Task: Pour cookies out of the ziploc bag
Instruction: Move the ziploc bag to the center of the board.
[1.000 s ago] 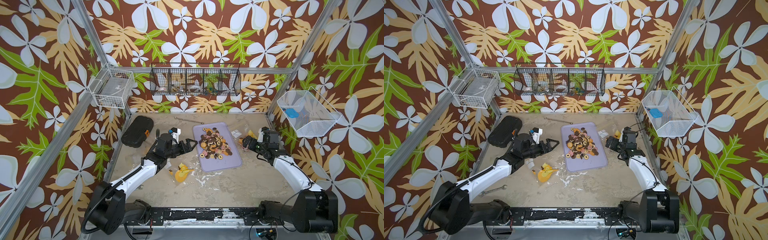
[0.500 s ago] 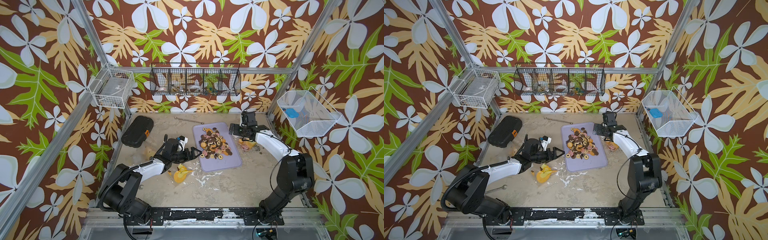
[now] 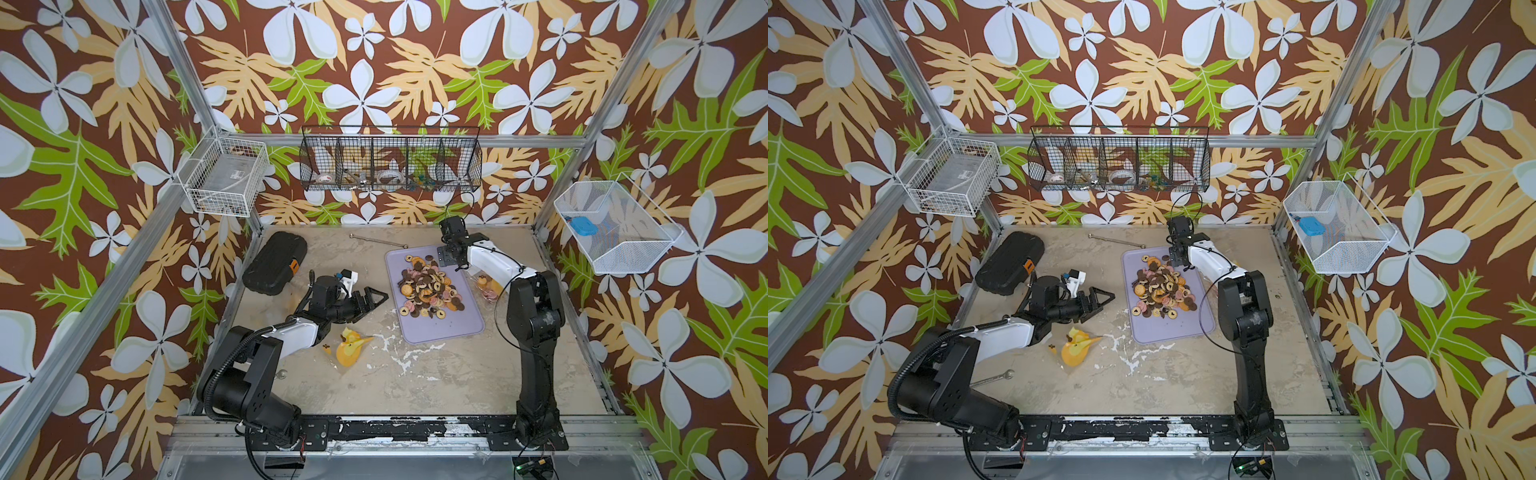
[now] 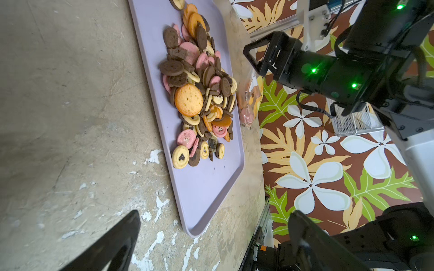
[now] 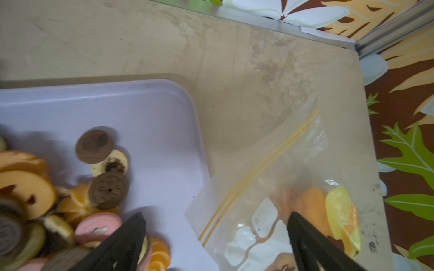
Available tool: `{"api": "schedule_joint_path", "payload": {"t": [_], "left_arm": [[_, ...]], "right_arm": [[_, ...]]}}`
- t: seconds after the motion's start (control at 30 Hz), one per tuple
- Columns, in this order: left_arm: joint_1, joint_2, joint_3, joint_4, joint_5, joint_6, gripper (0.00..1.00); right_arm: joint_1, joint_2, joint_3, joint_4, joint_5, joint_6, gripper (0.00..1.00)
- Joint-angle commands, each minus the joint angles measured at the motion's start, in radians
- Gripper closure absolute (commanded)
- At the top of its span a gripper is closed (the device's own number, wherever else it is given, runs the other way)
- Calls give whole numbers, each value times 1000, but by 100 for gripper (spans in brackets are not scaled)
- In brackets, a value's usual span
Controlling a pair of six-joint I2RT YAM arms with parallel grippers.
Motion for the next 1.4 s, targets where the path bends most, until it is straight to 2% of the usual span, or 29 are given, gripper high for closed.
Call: {"api": "schedule_joint_path", "payload": {"t": [0.0,0.13,0.3,0.47,0.57,0.83,1.1,1.37], "left_arm": [[6,1,-2,44,19,-7,0],[16,-1,-9,62,23,-19,0],[18,-5,-13,66,22,-22,0],[19,-9,-14,66,22,-20,0],[20,-12,-15,66,20,-20,0],[20,-19,-27,87,17,-32,0],[19,-31,-35,101,16,-40,0],[19,-47,-40,106,8,-39,0]], "right_arm": [[-1,10,5,-11,79,-23,18],[-9,4,-22,9,73,-25,31],[-30,-5,-52,11,19,-14,38],[-61,-28,-96,34,-38,-11,57],[-68,-47,-123,42,-70,-6,73],[-67,-155,-278,93,-95,1,100],[-72,-315,-462,128,-137,11,100],[-71,-560,-748,155,-283,84,100]]}}
